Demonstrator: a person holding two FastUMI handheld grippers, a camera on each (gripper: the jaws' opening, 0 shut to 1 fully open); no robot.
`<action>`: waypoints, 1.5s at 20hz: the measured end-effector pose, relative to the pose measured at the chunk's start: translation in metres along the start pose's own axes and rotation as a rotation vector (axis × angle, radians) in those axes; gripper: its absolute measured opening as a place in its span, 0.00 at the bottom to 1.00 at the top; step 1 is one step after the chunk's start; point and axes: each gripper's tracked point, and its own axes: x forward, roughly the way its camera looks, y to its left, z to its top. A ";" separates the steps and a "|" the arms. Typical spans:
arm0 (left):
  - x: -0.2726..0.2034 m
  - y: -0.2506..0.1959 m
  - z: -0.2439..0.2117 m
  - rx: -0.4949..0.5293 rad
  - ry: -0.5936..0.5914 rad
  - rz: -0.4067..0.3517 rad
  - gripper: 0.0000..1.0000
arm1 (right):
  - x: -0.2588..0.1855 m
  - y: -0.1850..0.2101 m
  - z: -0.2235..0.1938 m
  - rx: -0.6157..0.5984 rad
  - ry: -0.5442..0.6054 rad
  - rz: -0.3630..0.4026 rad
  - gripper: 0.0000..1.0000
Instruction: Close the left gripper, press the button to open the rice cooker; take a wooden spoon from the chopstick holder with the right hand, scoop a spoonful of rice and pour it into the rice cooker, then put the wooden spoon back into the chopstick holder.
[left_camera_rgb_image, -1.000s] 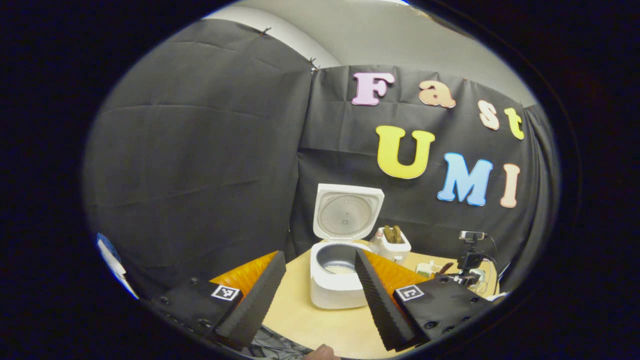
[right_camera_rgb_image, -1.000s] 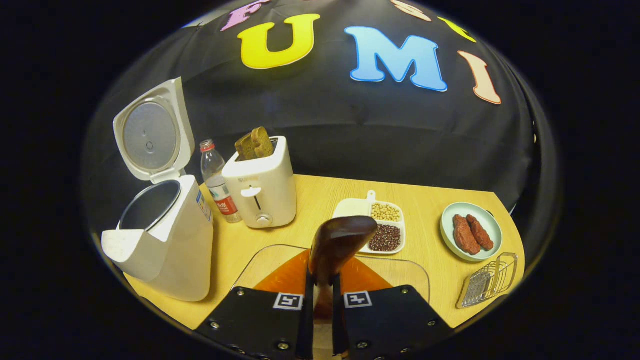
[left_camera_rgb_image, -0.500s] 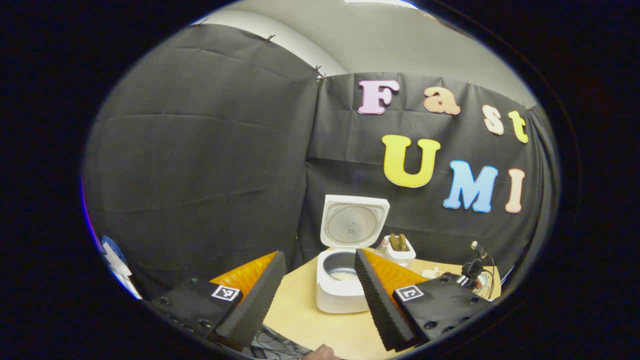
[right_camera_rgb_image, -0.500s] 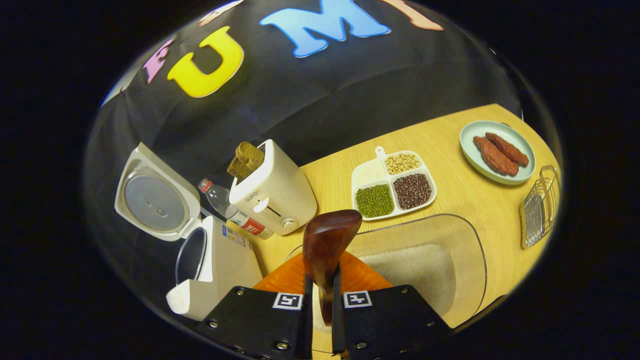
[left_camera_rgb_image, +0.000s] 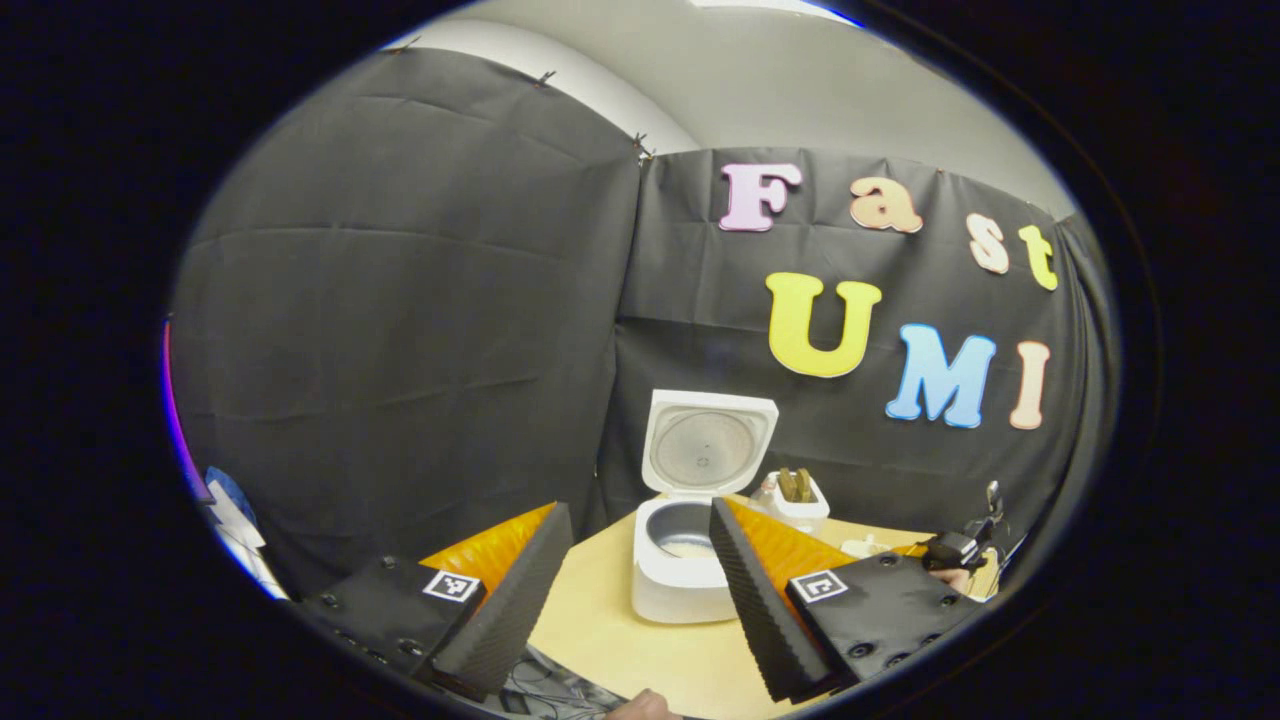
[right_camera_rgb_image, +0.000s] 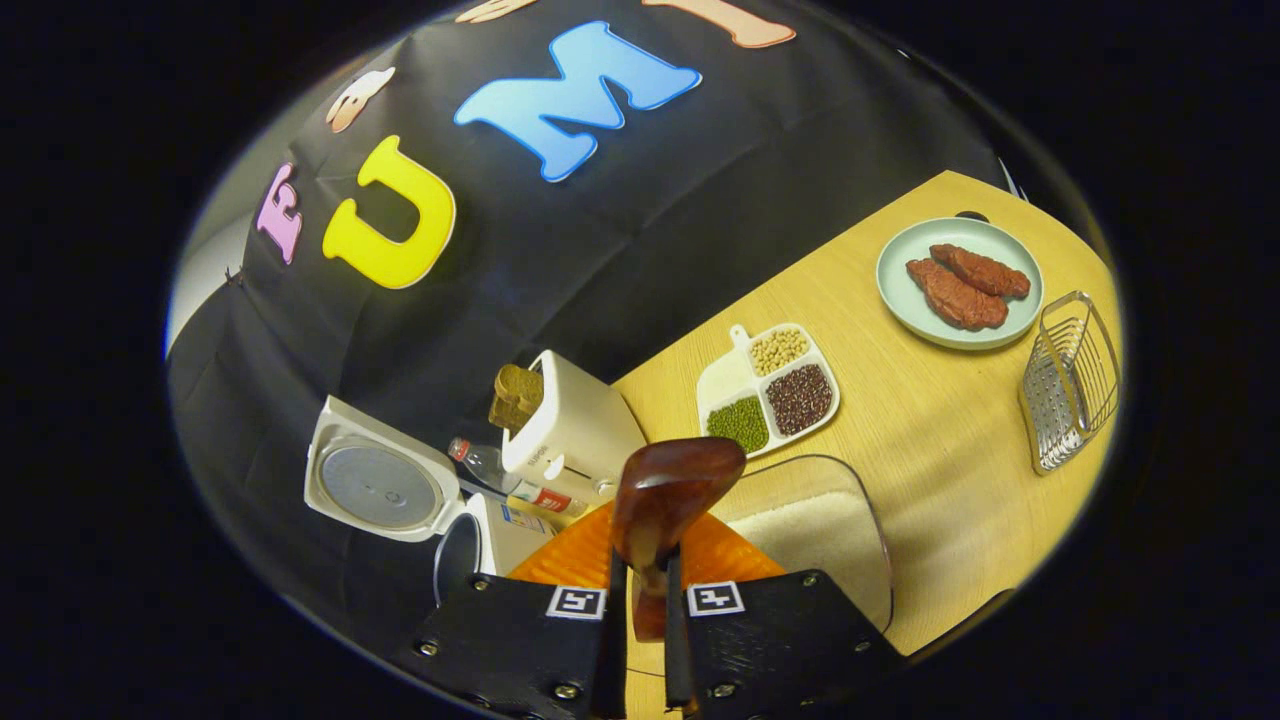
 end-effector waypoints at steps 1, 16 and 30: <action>-0.001 0.001 0.001 0.005 -0.003 -0.003 0.93 | -0.003 -0.001 0.008 0.024 -0.014 0.009 0.15; -0.016 0.010 0.017 0.023 -0.032 -0.017 0.98 | -0.047 0.119 0.033 0.117 -0.071 0.231 0.15; -0.007 0.086 0.004 -0.060 -0.027 0.088 0.93 | 0.073 0.306 -0.106 -0.287 0.066 0.323 0.15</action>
